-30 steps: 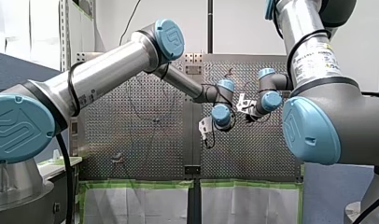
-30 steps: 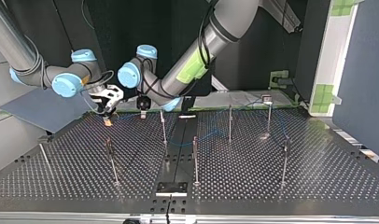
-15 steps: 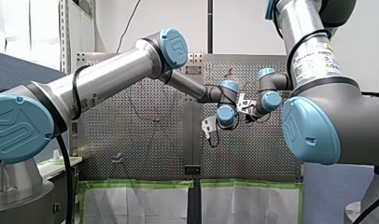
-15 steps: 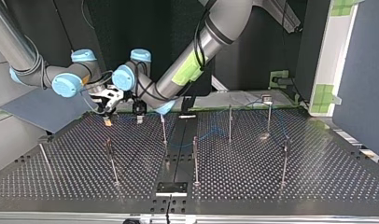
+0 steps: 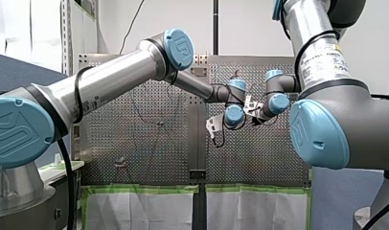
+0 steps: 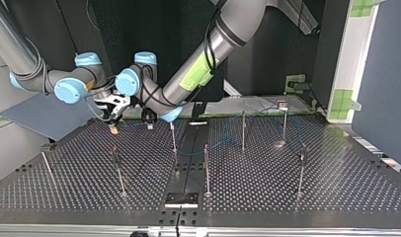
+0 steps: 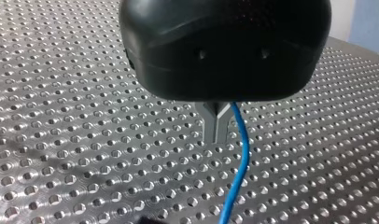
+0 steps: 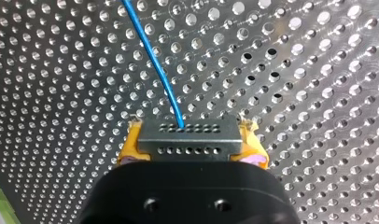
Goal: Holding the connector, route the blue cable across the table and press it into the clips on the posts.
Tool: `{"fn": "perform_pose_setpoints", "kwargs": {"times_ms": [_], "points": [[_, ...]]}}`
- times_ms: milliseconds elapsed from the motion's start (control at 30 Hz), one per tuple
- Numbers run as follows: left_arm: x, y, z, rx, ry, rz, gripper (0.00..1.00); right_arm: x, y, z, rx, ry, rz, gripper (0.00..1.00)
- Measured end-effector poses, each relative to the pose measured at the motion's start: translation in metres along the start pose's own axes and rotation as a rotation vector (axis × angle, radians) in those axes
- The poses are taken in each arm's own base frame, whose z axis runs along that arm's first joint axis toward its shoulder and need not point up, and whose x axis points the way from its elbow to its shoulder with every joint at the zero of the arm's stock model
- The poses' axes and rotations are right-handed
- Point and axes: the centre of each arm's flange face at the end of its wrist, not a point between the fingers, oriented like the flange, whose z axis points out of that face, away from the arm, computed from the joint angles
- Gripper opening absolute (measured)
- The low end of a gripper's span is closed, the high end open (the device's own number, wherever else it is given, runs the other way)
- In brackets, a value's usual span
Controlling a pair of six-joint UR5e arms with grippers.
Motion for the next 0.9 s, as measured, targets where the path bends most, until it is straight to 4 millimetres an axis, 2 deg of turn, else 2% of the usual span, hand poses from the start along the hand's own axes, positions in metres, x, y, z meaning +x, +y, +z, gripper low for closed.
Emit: {"fn": "perform_pose_setpoints", "kwargs": {"times_ms": [200,367,900], "points": [[-0.002,-0.001,-0.009,-0.009,0.027,0.021,0.0,0.013,-0.003,0.003,0.005,0.0,-0.009,0.0],[-0.015,-0.009,-0.023,-0.013,0.039,0.029,0.0,0.038,-0.009,-0.001,0.007,0.013,-0.047,0.0],[-0.106,-0.044,-0.085,-0.019,-0.021,0.011,0.0,0.124,-0.036,-0.045,0.018,0.064,-0.034,0.0]]}}
